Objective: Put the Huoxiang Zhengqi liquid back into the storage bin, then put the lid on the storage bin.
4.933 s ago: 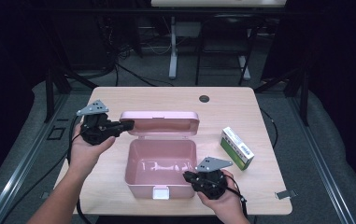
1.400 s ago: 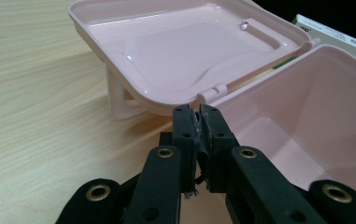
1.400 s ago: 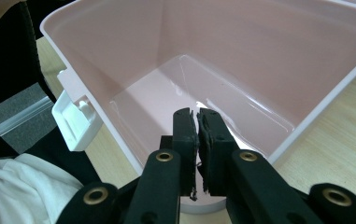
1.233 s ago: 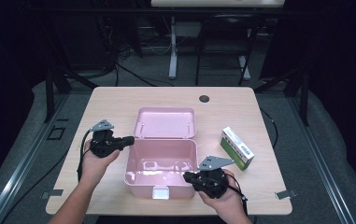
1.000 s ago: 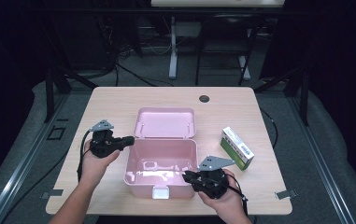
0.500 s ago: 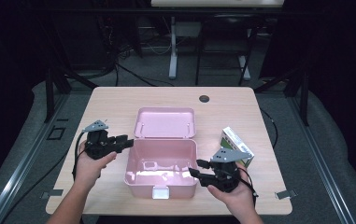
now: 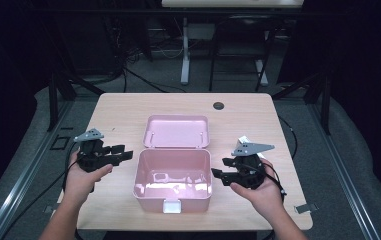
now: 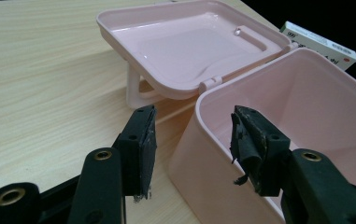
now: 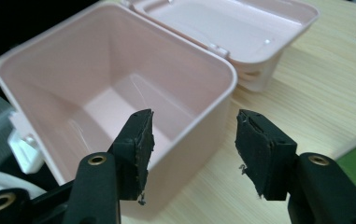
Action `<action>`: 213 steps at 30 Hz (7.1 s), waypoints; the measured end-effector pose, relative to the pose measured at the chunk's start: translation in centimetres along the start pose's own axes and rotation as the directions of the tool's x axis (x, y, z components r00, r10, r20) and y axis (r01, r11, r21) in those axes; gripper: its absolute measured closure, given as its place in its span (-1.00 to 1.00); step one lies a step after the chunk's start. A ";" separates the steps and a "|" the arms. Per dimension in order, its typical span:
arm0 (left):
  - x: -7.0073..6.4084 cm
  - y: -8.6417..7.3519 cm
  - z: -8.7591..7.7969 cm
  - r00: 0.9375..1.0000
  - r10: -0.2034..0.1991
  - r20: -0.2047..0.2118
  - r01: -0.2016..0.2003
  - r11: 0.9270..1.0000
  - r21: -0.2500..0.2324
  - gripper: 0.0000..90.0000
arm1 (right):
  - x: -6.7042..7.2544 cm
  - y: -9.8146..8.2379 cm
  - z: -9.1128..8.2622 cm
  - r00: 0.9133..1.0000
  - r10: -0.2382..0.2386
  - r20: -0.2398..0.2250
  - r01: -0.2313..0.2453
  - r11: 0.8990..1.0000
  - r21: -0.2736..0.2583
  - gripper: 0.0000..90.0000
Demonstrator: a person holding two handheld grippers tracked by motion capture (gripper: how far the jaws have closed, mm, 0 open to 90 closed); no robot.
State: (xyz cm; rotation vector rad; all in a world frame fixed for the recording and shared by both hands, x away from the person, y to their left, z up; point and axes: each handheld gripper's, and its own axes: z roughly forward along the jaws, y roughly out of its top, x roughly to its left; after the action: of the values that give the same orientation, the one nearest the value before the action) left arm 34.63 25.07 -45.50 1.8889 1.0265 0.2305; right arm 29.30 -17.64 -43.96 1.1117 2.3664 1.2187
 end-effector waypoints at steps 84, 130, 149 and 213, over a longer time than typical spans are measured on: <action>0.9 0.1 -1.3 1.000 -0.020 -0.015 0.019 0.999 -0.040 0.08 | -13.7 3.4 5.1 0.968 0.023 0.251 -0.180 0.759 0.626 0.38; 1.3 -0.1 -1.1 0.999 -0.032 -0.009 0.032 0.999 -0.034 0.06 | -10.1 1.9 7.7 0.992 -0.035 0.119 -0.071 0.630 0.773 0.32; 1.4 -0.1 -1.1 0.999 -0.033 -0.011 0.032 0.999 -0.028 0.06 | -10.1 1.9 7.7 0.992 -0.038 0.122 -0.070 0.638 0.767 0.35; 1.4 -0.1 -1.0 0.999 -0.034 -0.013 0.033 0.999 -0.030 0.05 | -7.4 7.9 2.9 0.988 -0.117 0.105 -0.002 0.661 0.750 0.36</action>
State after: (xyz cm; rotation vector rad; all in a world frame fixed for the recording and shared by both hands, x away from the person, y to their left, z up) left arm 34.91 26.72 -45.42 1.8445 1.0576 0.2378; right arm 39.86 -18.57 -40.42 1.2453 2.8155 0.0465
